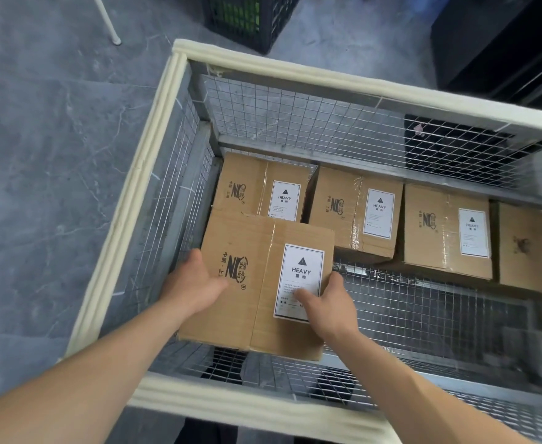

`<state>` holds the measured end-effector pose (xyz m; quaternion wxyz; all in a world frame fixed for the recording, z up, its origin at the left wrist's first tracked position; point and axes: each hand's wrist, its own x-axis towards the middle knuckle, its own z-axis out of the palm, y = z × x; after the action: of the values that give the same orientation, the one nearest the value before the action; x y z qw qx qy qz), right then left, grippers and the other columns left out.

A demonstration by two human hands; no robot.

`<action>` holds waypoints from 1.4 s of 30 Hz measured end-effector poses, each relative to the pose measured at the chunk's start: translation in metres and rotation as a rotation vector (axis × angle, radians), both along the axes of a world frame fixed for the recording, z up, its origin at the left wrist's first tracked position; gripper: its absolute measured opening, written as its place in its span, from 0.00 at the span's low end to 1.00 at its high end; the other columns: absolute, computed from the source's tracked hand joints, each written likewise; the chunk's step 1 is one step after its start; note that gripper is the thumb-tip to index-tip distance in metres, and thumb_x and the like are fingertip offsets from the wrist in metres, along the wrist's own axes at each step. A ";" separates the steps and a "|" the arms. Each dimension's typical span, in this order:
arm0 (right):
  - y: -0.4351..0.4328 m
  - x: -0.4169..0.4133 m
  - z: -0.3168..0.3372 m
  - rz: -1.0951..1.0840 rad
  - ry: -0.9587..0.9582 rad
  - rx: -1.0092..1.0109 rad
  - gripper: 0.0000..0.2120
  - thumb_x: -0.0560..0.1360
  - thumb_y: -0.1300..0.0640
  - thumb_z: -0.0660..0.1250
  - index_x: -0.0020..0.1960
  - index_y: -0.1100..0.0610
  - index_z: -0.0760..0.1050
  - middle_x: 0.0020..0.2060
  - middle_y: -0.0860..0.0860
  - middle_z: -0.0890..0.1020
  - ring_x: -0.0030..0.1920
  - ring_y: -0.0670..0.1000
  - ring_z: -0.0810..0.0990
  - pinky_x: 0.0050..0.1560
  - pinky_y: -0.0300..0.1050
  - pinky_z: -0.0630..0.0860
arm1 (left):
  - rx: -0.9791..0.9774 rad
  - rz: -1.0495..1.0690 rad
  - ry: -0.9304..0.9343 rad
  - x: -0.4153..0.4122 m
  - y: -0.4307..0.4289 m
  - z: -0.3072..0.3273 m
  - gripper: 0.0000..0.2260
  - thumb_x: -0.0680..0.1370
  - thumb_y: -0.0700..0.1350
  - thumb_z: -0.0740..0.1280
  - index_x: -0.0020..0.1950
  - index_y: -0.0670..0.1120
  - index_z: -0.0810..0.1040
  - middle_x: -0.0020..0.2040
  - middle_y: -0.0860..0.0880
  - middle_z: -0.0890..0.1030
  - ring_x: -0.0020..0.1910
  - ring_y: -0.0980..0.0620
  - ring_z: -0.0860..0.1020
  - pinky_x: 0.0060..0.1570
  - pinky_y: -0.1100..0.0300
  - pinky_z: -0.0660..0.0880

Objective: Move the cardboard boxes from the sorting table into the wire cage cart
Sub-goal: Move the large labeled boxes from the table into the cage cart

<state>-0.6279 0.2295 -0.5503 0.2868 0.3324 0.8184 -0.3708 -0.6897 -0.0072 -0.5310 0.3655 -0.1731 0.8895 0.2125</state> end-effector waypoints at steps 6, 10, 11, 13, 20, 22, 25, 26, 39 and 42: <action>0.001 -0.008 0.003 0.042 -0.014 -0.002 0.22 0.74 0.45 0.70 0.60 0.53 0.65 0.49 0.47 0.78 0.52 0.56 0.81 0.53 0.53 0.77 | -0.001 0.004 -0.017 -0.007 0.000 0.002 0.26 0.73 0.55 0.72 0.65 0.48 0.66 0.57 0.50 0.78 0.51 0.47 0.79 0.51 0.50 0.78; 0.000 -0.021 0.001 0.059 -0.017 0.010 0.21 0.75 0.43 0.69 0.59 0.53 0.66 0.49 0.48 0.78 0.48 0.55 0.79 0.47 0.50 0.74 | 0.016 0.031 -0.046 -0.016 0.000 0.002 0.28 0.74 0.53 0.71 0.69 0.47 0.65 0.60 0.48 0.78 0.54 0.45 0.78 0.54 0.49 0.77; 0.000 -0.022 0.000 0.064 -0.015 0.010 0.21 0.75 0.43 0.69 0.59 0.53 0.66 0.48 0.47 0.78 0.47 0.55 0.78 0.47 0.49 0.74 | 0.019 0.041 -0.052 -0.017 0.000 0.002 0.28 0.74 0.53 0.71 0.69 0.47 0.64 0.60 0.48 0.78 0.54 0.45 0.78 0.54 0.49 0.77; 0.001 -0.022 -0.001 0.075 -0.008 0.010 0.21 0.75 0.42 0.69 0.59 0.53 0.66 0.47 0.46 0.78 0.47 0.55 0.79 0.47 0.50 0.74 | 0.016 0.047 -0.049 -0.017 -0.001 0.001 0.27 0.74 0.52 0.71 0.68 0.47 0.64 0.58 0.48 0.77 0.53 0.45 0.78 0.52 0.50 0.76; 0.003 -0.021 0.002 0.078 -0.042 -0.008 0.21 0.76 0.40 0.67 0.58 0.53 0.67 0.43 0.44 0.76 0.44 0.52 0.78 0.37 0.47 0.69 | 0.007 0.024 -0.071 -0.024 -0.005 0.011 0.26 0.71 0.56 0.70 0.65 0.50 0.67 0.57 0.50 0.78 0.55 0.44 0.77 0.56 0.50 0.75; 0.003 -0.022 0.000 0.075 -0.068 -0.020 0.21 0.76 0.40 0.67 0.59 0.53 0.66 0.44 0.45 0.76 0.44 0.52 0.78 0.38 0.48 0.70 | 0.021 0.043 -0.089 -0.023 -0.005 0.011 0.26 0.71 0.55 0.71 0.66 0.49 0.67 0.57 0.49 0.78 0.55 0.44 0.77 0.56 0.50 0.75; 0.002 -0.024 -0.007 0.056 -0.077 -0.024 0.20 0.76 0.42 0.67 0.59 0.53 0.66 0.47 0.48 0.77 0.47 0.54 0.78 0.44 0.49 0.73 | 0.056 0.070 -0.103 -0.020 -0.002 0.003 0.27 0.72 0.52 0.71 0.68 0.48 0.66 0.59 0.49 0.78 0.55 0.44 0.78 0.56 0.49 0.76; 0.001 -0.025 -0.010 0.056 -0.072 -0.019 0.20 0.76 0.42 0.67 0.59 0.53 0.66 0.48 0.49 0.77 0.47 0.55 0.78 0.46 0.49 0.73 | 0.066 0.077 -0.103 -0.020 -0.001 -0.001 0.27 0.73 0.51 0.71 0.68 0.48 0.66 0.59 0.48 0.78 0.56 0.45 0.78 0.56 0.50 0.76; 0.004 -0.030 -0.052 -0.004 -0.018 -0.041 0.21 0.73 0.45 0.73 0.57 0.51 0.67 0.49 0.46 0.79 0.49 0.54 0.80 0.53 0.55 0.78 | 0.232 0.195 -0.077 -0.030 -0.013 -0.050 0.20 0.69 0.34 0.70 0.57 0.52 0.73 0.49 0.52 0.80 0.47 0.52 0.78 0.39 0.58 0.73; 0.000 -0.023 -0.070 0.009 -0.068 -0.076 0.22 0.74 0.47 0.73 0.59 0.50 0.64 0.50 0.46 0.78 0.51 0.54 0.81 0.55 0.58 0.79 | 0.123 0.130 -0.090 -0.020 -0.012 -0.071 0.20 0.71 0.34 0.70 0.58 0.51 0.71 0.50 0.51 0.80 0.50 0.48 0.79 0.49 0.53 0.78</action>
<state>-0.6509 0.2290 -0.6200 0.3284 0.3298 0.7951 -0.3889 -0.7093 -0.0195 -0.6017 0.4007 -0.2170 0.8443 0.2819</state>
